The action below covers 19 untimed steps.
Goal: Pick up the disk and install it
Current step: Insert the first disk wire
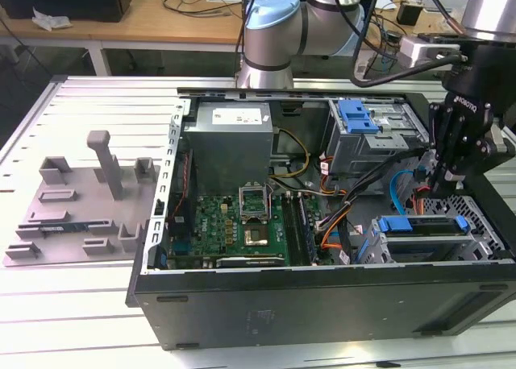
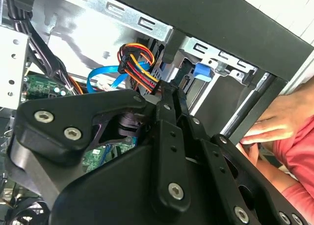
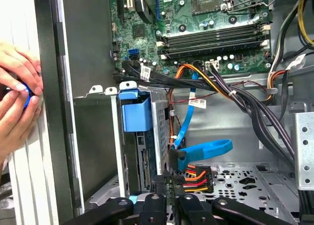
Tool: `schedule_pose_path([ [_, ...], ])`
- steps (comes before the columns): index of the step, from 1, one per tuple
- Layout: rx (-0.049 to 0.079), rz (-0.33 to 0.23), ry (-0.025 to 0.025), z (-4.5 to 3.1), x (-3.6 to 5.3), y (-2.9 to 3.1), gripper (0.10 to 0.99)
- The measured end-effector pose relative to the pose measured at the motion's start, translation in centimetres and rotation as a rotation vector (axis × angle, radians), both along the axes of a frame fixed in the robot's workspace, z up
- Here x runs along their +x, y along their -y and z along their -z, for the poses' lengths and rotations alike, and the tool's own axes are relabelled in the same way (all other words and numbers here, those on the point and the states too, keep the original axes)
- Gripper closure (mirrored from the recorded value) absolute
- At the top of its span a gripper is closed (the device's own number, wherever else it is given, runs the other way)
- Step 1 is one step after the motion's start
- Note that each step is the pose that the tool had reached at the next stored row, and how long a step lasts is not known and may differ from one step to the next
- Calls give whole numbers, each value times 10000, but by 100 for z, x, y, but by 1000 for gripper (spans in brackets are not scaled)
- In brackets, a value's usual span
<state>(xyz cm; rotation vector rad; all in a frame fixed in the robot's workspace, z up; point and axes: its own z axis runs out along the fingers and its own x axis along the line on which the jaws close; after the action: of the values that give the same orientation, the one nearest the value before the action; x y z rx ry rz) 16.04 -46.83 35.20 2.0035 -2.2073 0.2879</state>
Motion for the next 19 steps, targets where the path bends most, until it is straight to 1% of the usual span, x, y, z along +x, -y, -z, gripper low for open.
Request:
schedule_pose_path([
  [1, 302, 0, -1, -15, 0, 30, 918],
  [3, 537, 0, -11, -27, 1, 56, 918],
  [4, 653, 1, -29, -30, 3, 74, 918],
  [5, 699, 2, -48, -34, 5, 90, 918],
  [6, 731, 1, -79, -40, 9, 116, 918],
  [9, 777, -12, -131, -54, 20, 147, 918],
  [12, 804, -25, -147, -58, 40, 181, 918],
  [14, 851, -30, -148, -58, 44, 228, 918],
  [15, 895, -30, -148, -58, 44, 268, 918],
  [16, 973, -32, -148, -58, 44, 333, 918],
  [17, 1021, -32, -148, -58, 44, 359, 918],
  [19, 1021, -32, -147, -57, 43, 360, 918],
])
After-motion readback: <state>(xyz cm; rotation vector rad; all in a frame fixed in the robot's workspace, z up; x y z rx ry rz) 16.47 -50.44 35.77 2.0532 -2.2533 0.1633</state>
